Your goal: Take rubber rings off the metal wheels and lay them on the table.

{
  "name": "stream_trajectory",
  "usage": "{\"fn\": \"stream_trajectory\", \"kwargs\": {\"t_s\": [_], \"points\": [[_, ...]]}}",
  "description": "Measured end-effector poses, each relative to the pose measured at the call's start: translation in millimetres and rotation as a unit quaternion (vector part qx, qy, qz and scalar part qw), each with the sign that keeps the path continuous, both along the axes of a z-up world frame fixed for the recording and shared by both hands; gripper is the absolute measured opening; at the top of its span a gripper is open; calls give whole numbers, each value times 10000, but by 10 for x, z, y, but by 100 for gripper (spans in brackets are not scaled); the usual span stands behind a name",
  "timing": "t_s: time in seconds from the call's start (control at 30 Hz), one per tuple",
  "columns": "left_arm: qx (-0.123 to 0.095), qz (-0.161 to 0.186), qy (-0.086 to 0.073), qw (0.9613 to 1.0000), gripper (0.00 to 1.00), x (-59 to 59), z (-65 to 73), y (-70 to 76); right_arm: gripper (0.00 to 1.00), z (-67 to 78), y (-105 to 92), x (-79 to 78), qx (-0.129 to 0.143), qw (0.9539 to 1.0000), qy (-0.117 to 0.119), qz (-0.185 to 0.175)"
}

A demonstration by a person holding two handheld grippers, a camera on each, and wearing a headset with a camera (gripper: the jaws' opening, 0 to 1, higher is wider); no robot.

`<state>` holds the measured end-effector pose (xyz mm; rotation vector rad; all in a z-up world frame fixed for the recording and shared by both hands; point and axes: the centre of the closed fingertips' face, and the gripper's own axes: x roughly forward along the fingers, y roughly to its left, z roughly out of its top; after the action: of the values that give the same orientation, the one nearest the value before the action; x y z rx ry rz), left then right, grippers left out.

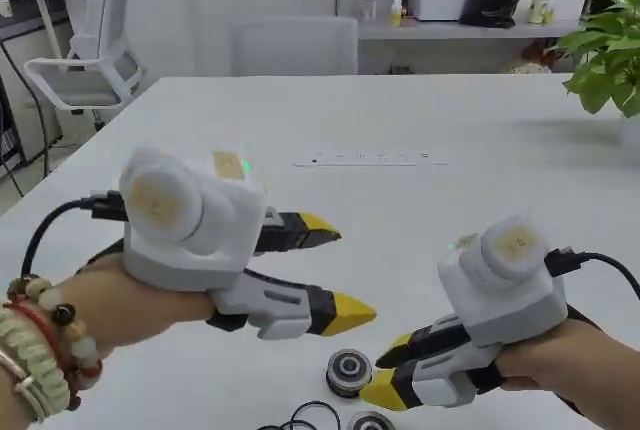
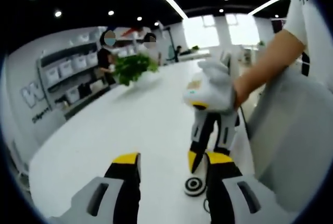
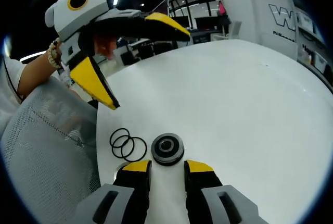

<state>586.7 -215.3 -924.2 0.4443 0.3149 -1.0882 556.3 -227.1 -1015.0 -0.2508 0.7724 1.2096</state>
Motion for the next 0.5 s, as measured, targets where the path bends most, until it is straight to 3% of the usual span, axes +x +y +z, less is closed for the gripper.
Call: {"fn": "stream_trajectory", "kwargs": {"t_s": [0.13,0.23,0.5], "points": [[41,127,77,9999,41,9,-234,47,23,-14,1,4,-17,10000,-3,-6],[88,92,255,9996,34,-40,-381,45,23,-26,6,-3,-35,10000,-8,15],[115,55,537,9985,27,-96,-591,-26,22,-66,20,-11,-90,9999,-35,45]]}}
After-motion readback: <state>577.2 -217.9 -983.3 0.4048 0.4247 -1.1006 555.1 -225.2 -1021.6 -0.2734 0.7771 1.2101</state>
